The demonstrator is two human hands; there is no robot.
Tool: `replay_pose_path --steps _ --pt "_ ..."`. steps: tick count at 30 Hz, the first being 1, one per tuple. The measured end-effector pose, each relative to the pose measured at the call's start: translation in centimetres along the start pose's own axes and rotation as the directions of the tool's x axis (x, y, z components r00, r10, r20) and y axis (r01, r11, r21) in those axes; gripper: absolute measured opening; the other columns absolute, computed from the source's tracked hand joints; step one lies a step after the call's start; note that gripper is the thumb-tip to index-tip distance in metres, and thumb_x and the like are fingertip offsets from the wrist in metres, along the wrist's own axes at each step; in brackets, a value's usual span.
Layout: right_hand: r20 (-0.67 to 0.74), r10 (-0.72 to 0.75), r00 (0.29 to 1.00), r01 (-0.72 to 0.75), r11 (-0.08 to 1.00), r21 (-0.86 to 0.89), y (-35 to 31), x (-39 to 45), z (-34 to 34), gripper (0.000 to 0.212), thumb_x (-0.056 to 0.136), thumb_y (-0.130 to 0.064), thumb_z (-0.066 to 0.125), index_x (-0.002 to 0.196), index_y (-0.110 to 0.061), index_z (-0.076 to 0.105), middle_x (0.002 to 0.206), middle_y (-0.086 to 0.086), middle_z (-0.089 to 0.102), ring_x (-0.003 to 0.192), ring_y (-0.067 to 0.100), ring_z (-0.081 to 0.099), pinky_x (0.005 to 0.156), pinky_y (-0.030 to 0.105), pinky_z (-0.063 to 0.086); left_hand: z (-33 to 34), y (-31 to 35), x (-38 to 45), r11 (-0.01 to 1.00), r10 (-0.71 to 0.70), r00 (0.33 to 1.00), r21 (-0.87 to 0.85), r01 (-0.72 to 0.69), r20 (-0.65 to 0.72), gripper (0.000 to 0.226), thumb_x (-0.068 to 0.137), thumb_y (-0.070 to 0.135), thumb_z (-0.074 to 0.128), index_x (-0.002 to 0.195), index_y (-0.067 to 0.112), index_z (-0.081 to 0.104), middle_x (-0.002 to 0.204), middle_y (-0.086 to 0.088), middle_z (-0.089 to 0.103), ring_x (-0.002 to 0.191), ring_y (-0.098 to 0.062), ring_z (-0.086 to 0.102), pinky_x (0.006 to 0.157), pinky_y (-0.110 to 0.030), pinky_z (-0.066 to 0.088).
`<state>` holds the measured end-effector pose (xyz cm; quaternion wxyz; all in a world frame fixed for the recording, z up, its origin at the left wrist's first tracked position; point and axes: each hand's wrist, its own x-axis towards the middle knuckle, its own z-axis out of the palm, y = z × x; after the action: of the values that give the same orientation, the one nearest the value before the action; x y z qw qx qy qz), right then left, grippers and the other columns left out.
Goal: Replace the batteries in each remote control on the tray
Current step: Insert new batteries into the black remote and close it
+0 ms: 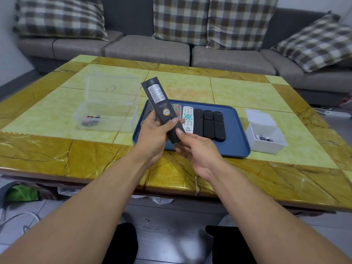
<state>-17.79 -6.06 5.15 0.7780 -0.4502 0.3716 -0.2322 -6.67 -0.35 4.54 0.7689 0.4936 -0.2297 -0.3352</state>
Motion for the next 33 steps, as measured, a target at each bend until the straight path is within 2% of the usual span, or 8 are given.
replay_pose_path --steps 5,17,19,21,23,26,30,33 --pt "0.105 -0.034 0.994 0.030 0.999 0.044 -0.5 -0.2 -0.6 0.032 0.086 -0.010 0.074 0.115 0.000 0.068 0.108 0.017 0.073 0.088 0.024 0.070 0.081 0.028 0.060 -0.3 0.8 0.3 0.994 -0.049 0.999 -0.099 0.046 -0.023 0.025 0.100 0.000 0.052 0.125 0.001 0.054 0.113 -0.013 0.070 0.099 -0.028 0.073 0.081 -0.042 0.062" --pt "-0.034 -0.133 0.991 0.131 0.990 -0.058 0.7 0.2 0.1 0.032 0.081 -0.017 0.082 0.107 -0.003 0.069 0.097 0.013 0.075 0.078 0.021 0.070 0.071 0.028 0.059 0.8 0.8 0.3 0.976 -0.142 0.985 -0.177 0.123 -0.099 0.022 0.105 0.008 0.047 0.126 0.006 0.047 0.104 -0.011 0.064 0.085 -0.023 0.071 0.069 -0.038 0.063" --pt "-0.089 -0.316 0.945 0.254 0.875 -0.411 0.9 0.6 0.0 0.032 0.080 -0.028 0.082 0.105 -0.017 0.065 0.097 0.001 0.074 0.084 0.018 0.070 0.076 0.032 0.058 0.8 0.2 0.5 0.986 -0.127 0.977 -0.132 0.105 -0.174 0.022 0.103 0.007 0.050 0.126 0.006 0.047 0.108 -0.010 0.066 0.086 -0.022 0.074 0.073 -0.041 0.063" --pt "0.053 -0.512 0.857 0.380 0.560 -0.736 1.2 0.7 0.2 0.036 0.080 -0.036 0.080 0.110 -0.031 0.059 0.109 -0.012 0.060 0.092 0.010 0.064 0.077 0.030 0.054 0.6 -0.4 0.6 0.996 -0.092 0.954 -0.023 0.089 -0.285 0.018 0.099 0.005 0.058 0.116 0.008 0.050 0.101 -0.007 0.068 0.081 -0.021 0.075 0.066 -0.037 0.062" --pt "0.213 -0.523 0.825 0.446 0.371 -0.815 1.9 0.7 0.8 0.042 0.082 -0.034 0.076 0.120 -0.034 0.057 0.117 -0.013 0.050 0.100 0.010 0.060 0.082 0.035 0.054 0.3 -1.0 0.8 0.989 -0.073 0.924 0.089 0.115 -0.376 0.016 0.097 0.006 0.063 0.108 0.009 0.052 0.093 -0.008 0.066 0.078 -0.023 0.072 0.061 -0.033 0.058" --pt "0.242 -0.522 0.818 0.446 0.309 -0.840 2.8 1.4 1.6 0.045 0.085 -0.022 0.067 0.129 -0.029 0.057 0.120 -0.007 0.052 0.105 0.017 0.059 0.090 0.041 0.053 -0.5 -1.8 1.2 0.950 -0.076 0.926 0.255 0.181 -0.371 0.012 0.100 0.021 0.057 0.106 0.011 0.059 0.098 -0.009 0.068 0.083 -0.020 0.070 0.075 -0.035 0.058" --pt "0.137 -0.511 0.848 0.408 0.467 -0.785 2.9 2.5 2.4 0.042 0.090 -0.017 0.061 0.131 -0.024 0.059 0.119 -0.001 0.065 0.104 0.017 0.062 0.089 0.035 0.053 -0.7 -1.6 0.7 0.853 -0.071 0.966 0.487 0.189 -0.250 0.040 0.094 0.037 0.052 0.128 0.020 0.066 0.116 0.000 0.073 0.107 -0.017 0.069 0.100 -0.040 0.052" --pt "0.024 -0.433 0.901 0.322 0.631 -0.706 2.7 3.9 2.9 0.035 0.089 -0.023 0.061 0.124 -0.023 0.067 0.111 -0.002 0.072 0.098 0.015 0.067 0.085 0.035 0.056 -1.4 -1.3 0.7 0.801 0.005 0.967 0.581 0.148 -0.253 0.033 0.095 0.025 0.054 0.121 0.016 0.072 0.115 0.000 0.074 0.109 -0.018 0.068 0.101 -0.043 0.051"
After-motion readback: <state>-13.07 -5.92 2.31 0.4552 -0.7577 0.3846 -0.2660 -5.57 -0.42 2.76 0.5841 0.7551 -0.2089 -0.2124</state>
